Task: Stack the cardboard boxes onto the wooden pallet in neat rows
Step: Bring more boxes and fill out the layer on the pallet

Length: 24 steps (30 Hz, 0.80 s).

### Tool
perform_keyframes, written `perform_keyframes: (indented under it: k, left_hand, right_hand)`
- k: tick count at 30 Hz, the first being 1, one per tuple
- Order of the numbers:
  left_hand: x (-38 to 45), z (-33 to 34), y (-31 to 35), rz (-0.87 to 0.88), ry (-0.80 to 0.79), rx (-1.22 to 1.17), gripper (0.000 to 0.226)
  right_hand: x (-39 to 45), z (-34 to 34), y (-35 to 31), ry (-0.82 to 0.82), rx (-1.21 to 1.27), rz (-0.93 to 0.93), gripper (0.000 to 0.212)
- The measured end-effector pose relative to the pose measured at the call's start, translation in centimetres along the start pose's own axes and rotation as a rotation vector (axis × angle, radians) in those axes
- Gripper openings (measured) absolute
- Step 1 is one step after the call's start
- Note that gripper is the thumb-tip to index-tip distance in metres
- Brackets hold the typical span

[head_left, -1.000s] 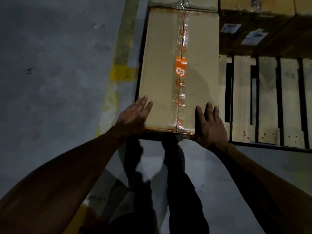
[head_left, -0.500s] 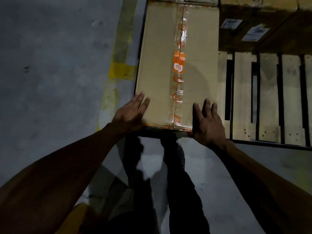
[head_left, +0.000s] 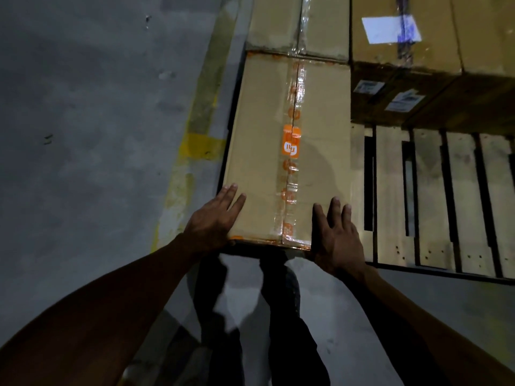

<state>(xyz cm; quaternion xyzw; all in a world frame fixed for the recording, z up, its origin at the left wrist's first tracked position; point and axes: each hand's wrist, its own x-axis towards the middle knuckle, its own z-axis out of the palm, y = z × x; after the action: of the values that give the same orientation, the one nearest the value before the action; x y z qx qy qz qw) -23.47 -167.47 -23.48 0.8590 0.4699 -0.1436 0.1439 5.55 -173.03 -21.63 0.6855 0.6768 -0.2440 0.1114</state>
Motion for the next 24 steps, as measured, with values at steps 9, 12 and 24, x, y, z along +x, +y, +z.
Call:
perform_keyframes:
  k: [9, 12, 24]
  left_hand:
    - [0.4, -0.3, 0.1, -0.032, -0.026, -0.008, 0.131]
    - [0.4, -1.2, 1.0, -0.087, -0.13, 0.015, 0.12]
    - [-11.6, -9.6, 5.6, -0.298, -0.057, -0.161, 0.064]
  right_hand:
    - [0.3, 0.1, -0.2, -0.027, -0.025, 0.018, 0.121]
    - [0.3, -0.4, -0.6, -0.062, -0.026, 0.052, 0.117]
    - [-10.2, -7.7, -9.3, -0.113, 0.155, 0.122, 0.056]
